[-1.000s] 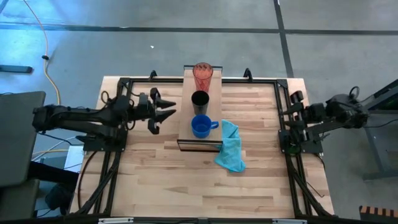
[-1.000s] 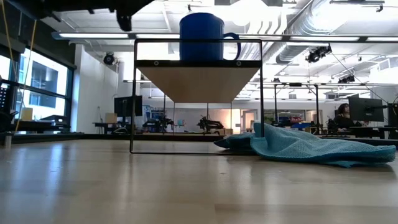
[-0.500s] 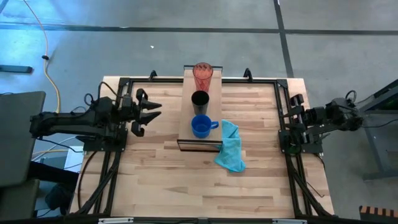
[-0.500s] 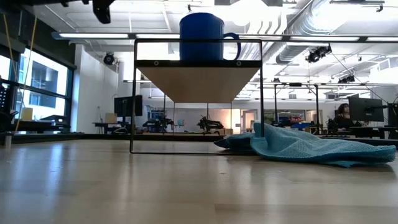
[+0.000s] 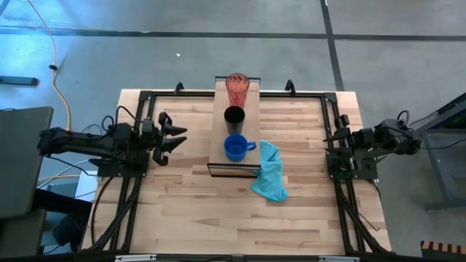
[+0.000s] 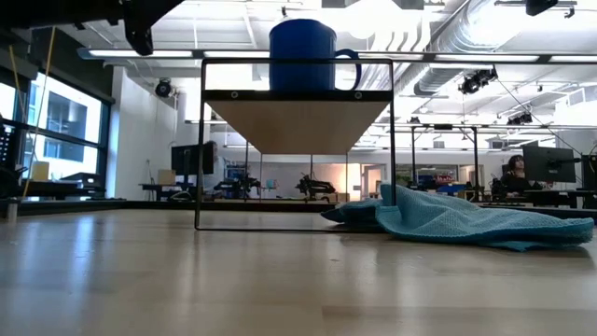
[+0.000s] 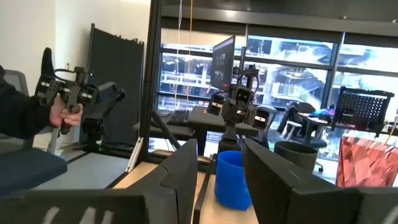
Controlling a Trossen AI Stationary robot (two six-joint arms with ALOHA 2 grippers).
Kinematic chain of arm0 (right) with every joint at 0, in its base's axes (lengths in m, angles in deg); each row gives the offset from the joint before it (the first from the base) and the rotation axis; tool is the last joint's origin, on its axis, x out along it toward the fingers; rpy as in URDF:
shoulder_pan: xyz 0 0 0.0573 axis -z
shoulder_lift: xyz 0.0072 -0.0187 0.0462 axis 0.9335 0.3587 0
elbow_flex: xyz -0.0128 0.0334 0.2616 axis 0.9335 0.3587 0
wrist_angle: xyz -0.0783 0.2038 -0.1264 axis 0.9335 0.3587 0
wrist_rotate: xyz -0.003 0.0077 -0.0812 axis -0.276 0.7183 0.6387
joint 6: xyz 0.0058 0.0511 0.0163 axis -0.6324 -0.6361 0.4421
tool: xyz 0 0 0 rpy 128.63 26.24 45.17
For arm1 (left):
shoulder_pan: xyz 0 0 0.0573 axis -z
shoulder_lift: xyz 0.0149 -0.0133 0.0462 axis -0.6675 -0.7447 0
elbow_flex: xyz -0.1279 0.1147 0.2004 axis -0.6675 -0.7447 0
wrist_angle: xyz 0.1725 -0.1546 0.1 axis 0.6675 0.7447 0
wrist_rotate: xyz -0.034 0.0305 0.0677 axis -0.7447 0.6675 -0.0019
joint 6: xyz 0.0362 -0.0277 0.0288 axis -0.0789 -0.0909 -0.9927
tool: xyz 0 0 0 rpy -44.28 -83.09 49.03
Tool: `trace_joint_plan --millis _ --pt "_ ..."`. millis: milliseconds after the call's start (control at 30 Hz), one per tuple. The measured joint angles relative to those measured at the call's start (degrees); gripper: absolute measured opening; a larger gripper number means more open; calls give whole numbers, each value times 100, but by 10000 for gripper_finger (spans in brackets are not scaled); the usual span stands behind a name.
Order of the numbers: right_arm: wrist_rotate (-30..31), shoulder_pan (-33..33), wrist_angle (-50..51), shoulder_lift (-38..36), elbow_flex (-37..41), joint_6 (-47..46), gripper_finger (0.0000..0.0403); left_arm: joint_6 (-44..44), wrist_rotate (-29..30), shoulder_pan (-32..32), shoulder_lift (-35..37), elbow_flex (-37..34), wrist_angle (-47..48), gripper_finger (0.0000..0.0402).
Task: Stack small to large cups/mugs on shelf
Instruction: Return to Home Position
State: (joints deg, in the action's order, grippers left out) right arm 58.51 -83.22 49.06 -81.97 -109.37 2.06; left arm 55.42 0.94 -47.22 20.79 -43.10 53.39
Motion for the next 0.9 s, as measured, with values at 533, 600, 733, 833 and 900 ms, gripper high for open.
trace_joint_plan --millis 533,600,733,833,900 --pt "511 3 213 -4 195 -63 119 -252 79 390 1517 -558 41 138" --pt "451 0 126 -4 214 -83 119 -257 79 390 1549 -559 83 138" --pt "188 0 316 -4 223 -307 119 -224 79 389 1549 -560 204 138" --pt "186 0 445 0 227 -414 119 -160 79 387 1549 -560 205 138" --pt "182 0 416 0 227 -406 119 -146 69 387 1549 -560 199 138"
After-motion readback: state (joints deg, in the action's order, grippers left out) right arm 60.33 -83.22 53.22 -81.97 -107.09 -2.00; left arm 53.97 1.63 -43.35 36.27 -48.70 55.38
